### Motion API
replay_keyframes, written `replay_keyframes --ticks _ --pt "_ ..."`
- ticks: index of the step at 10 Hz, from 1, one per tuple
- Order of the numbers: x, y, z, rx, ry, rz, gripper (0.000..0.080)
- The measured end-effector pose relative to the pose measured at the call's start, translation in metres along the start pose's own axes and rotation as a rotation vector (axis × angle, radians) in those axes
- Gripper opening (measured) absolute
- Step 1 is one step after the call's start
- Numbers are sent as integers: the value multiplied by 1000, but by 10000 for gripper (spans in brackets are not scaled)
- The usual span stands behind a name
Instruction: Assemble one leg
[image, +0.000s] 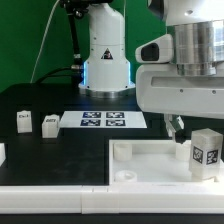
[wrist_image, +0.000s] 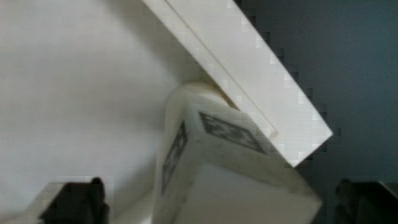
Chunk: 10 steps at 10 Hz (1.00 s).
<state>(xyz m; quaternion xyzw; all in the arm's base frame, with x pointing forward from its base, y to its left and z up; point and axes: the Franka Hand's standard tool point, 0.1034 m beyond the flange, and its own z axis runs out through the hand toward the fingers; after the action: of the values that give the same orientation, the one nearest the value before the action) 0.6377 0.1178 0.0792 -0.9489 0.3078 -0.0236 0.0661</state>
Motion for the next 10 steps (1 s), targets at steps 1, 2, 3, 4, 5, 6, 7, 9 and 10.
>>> replay_keyframes --ticks 1,2,3,4,5,6,7,9,10 --pt "2 -2 -2 1 -1 -142 649" --pt "4 -3 -3 1 -3 -217 649" --pt "5 -3 -3 1 -2 -321 649" --pt "4 -5 -3 -9 2 -435 649" --pt "3 -6 -3 -21 8 -535 649" --pt "5 -5 -3 -21 8 -581 649" --pt "7 -2 -3 -25 7 -682 649" --pt "8 -2 -1 -33 38 -830 649" --pt "6 -2 1 -41 53 -885 649"
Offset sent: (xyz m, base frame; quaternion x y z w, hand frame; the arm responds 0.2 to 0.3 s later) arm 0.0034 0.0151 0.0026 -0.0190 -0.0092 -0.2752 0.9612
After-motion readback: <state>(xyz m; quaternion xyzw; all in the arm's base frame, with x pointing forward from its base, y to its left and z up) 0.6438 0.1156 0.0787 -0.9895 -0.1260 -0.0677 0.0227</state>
